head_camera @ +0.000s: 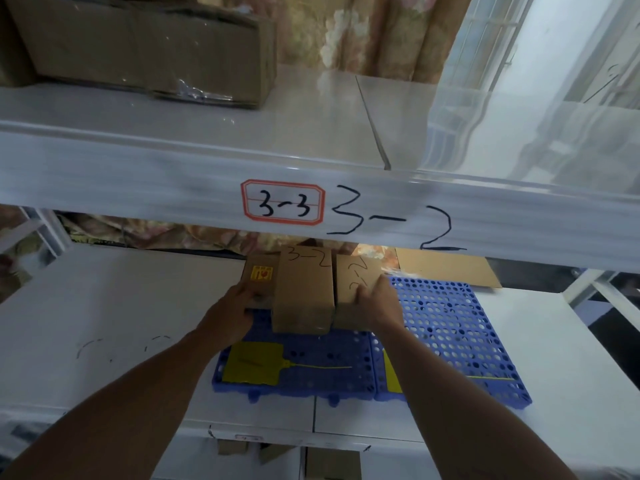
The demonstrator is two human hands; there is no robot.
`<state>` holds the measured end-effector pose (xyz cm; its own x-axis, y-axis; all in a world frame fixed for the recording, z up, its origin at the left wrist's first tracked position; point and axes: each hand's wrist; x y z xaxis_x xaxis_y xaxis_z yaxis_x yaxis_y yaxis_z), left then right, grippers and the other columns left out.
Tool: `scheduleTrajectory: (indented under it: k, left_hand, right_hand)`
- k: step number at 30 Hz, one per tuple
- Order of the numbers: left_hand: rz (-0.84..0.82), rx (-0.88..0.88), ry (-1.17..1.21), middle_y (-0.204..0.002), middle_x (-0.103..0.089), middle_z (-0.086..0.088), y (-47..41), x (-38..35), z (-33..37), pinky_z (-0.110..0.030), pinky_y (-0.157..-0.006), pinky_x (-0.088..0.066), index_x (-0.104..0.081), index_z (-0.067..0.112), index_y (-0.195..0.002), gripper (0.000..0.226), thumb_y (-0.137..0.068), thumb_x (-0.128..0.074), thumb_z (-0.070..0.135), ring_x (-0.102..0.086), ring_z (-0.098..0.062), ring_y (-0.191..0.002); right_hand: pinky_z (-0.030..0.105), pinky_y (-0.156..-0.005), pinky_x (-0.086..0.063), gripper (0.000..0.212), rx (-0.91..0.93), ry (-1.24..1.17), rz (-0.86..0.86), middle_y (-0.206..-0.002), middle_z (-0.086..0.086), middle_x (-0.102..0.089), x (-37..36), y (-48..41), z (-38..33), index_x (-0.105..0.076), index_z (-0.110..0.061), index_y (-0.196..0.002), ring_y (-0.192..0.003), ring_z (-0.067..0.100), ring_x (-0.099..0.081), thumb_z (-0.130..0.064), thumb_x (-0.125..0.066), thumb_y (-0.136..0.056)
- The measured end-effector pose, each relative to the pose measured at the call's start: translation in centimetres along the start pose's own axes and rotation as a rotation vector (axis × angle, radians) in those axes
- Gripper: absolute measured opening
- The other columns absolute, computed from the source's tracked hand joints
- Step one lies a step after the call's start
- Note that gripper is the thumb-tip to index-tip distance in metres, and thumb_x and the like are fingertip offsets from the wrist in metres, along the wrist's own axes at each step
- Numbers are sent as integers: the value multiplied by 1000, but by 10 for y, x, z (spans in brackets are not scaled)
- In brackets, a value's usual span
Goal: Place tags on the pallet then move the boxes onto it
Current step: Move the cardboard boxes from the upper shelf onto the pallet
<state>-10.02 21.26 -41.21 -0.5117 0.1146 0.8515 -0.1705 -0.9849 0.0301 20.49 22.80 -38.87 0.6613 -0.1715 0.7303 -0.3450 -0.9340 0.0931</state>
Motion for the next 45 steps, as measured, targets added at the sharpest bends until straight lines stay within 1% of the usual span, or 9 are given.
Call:
scheduleTrajectory:
  k: [3,7,12,19,24,29,33,38,45]
  left_hand:
    - [-1,8,23,-158,-29,-6,0,0,2,-42,-77,-51,-43,25,-145,54,-97,-47,1,-53,-33,-115]
    - [-21,23,41,-164,-21,0,-2,-2,-5,-24,-57,-37,-39,30,-149,61,-96,-48,2,-54,-29,-111]
    - [-31,49,85,-165,-18,2,-4,-7,-10,-31,-56,-41,-36,31,-151,66,-94,-51,2,-60,-26,-95]
    - [-16,49,104,-164,-19,2,-8,-13,-15,-36,-64,-50,-35,31,-151,71,-88,-54,2,-56,-27,-111]
    - [19,11,137,-163,-23,1,2,-7,-9,-48,-96,-50,-31,32,-153,73,-90,-55,4,-41,-31,-137]
    - [17,14,-117,-164,-25,0,15,10,2,-57,-116,-28,-30,33,-154,55,-101,-46,30,-29,-30,-147]
    - [7,45,-381,-168,-11,-1,30,50,34,-51,-124,-8,-15,25,-159,67,-102,-33,55,-11,-25,-154]
    - [28,-29,-388,-167,14,7,56,105,76,-54,-123,-5,-5,36,-158,78,-94,-26,74,3,-23,-155]
    - [84,-193,-358,-164,-21,7,107,148,104,-52,-117,-26,-14,46,-155,102,-68,-6,98,-19,-26,-151]
  right_hand:
    - [52,-92,-53,55,1,-2,2,-129,15,-51,-2,0,-1,-33,-14,-145,-110,31,-56,-44,-46,-100]
    - [48,-85,-55,56,1,10,-9,-126,14,-54,0,-1,0,-34,-16,-143,-105,32,-59,-47,-46,-99]
    - [37,-75,-46,50,29,14,-27,-121,12,-58,3,-2,2,-39,-15,-138,-100,27,-58,-45,-51,-99]
    - [40,-80,-49,53,19,-38,-6,-124,12,-56,1,0,0,-38,-15,-142,-104,26,-58,-44,-51,-99]
    - [39,-83,-48,52,56,-51,-8,-129,12,-56,6,3,2,-37,-14,-145,-108,27,-56,-41,-48,-102]
    - [42,-110,-35,50,215,341,62,-153,5,-40,26,28,2,-35,-16,-148,-138,25,-40,-41,-35,-105]
    - [46,-123,-13,58,322,558,-2,-168,4,-15,47,51,-10,-22,-21,-156,-155,25,-11,-48,-23,-106]
    - [48,-125,-6,68,396,628,-22,-169,0,-11,75,99,-64,-17,-27,-159,-156,24,-6,-61,-28,-101]
    - [50,-124,-5,74,411,633,-75,-169,-6,-7,91,200,-135,-11,-33,-159,-155,23,-7,-67,-26,-95]
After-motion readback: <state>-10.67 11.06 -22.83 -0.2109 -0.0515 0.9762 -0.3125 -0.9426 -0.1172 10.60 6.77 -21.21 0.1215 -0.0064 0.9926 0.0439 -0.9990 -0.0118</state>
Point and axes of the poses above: each hand's wrist, its own y-axis away from the middle knuckle, its own x-axis out of the back of the hand, z = x × y
